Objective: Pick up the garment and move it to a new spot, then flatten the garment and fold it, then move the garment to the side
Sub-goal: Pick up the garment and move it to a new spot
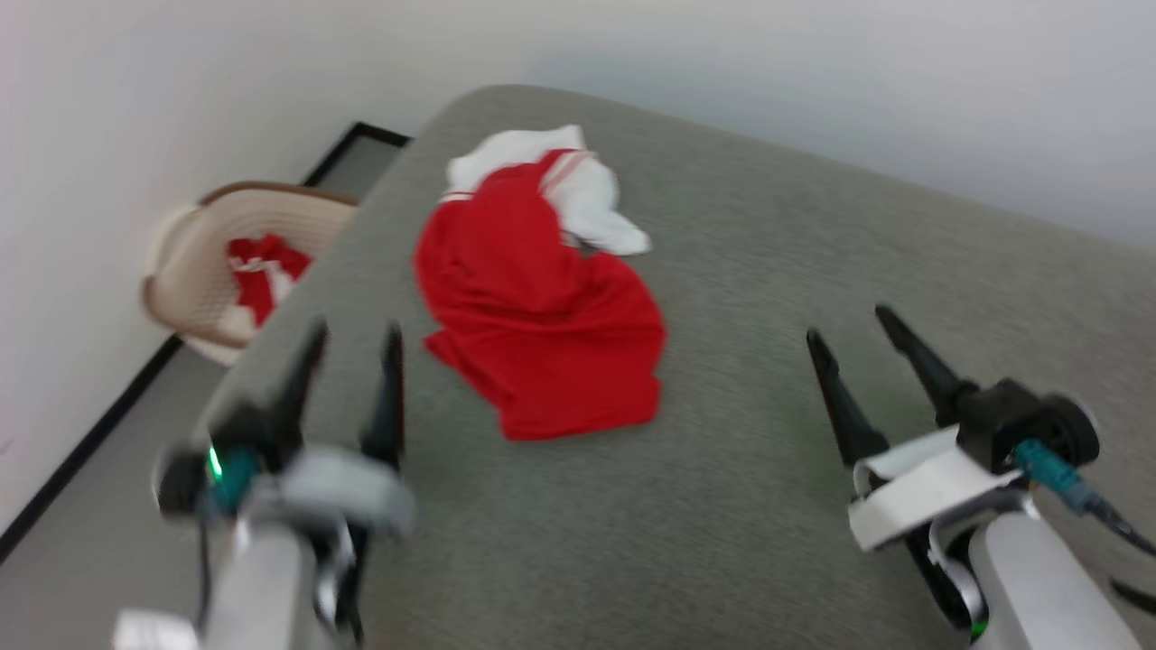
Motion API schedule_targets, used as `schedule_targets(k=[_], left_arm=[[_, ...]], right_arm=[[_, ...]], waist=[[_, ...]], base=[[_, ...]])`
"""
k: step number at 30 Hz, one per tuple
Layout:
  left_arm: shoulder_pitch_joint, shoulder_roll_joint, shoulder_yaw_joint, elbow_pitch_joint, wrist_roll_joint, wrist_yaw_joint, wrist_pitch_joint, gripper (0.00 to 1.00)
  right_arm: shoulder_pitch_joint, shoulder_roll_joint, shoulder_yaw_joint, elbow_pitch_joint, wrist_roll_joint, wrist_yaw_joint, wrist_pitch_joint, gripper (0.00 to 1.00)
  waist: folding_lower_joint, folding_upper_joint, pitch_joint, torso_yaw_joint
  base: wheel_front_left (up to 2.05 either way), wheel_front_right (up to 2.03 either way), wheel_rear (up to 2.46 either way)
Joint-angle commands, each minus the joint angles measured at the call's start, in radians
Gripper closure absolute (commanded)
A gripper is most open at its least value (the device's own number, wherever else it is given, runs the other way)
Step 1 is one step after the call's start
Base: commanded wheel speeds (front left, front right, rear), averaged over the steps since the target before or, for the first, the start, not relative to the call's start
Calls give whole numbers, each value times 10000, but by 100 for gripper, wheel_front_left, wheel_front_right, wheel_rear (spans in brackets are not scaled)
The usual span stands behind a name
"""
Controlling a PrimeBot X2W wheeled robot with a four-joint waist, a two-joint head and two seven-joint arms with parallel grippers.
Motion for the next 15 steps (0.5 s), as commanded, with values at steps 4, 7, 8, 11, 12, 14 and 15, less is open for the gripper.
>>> schedule_targets(k=[4, 7, 8, 11, 12, 14, 15], left_arm=[[-2178, 534, -52, 1362, -420, -225, 290, 0], [-3502, 1117, -190, 2494, -727, -279, 993, 0], [-3842, 1303, -229, 2916, -922, -305, 1410, 0], [-4847, 1841, -344, 4014, -1776, -313, 2771, 0], [-5014, 2059, -499, 4330, -2073, -315, 3342, 0], [-5352, 2527, -744, 4912, -2760, -314, 4675, 0], [-5454, 2718, -957, 5152, -3086, -315, 5459, 0]], right_arm=[[-493, 85, -108, -263, 79, -14, -4, 0], [-696, 177, -106, -339, 138, -14, -6, 0], [-764, 234, -65, -365, 152, -14, -4, 0], [-869, 337, 83, -398, 167, -14, -4, 0], [-926, 380, 140, -407, 169, -14, -4, 0], [-977, 422, 102, -460, 197, -14, -4, 0], [-967, 457, 67, -484, 219, -14, -6, 0]], waist=[[0, 0, 1785, -2349], [0, 0, 2228, -2939], [0, 0, 2345, -3145], [0, 0, 2582, -3741], [0, 0, 2639, -3964], [0, 0, 2729, -4336], [0, 0, 2765, -4505]], base=[[0, 0, 0], [0, 0, 0], [0, 0, 0], [0, 0, 0], [0, 0, 0], [0, 0, 0], [0, 0, 0]])
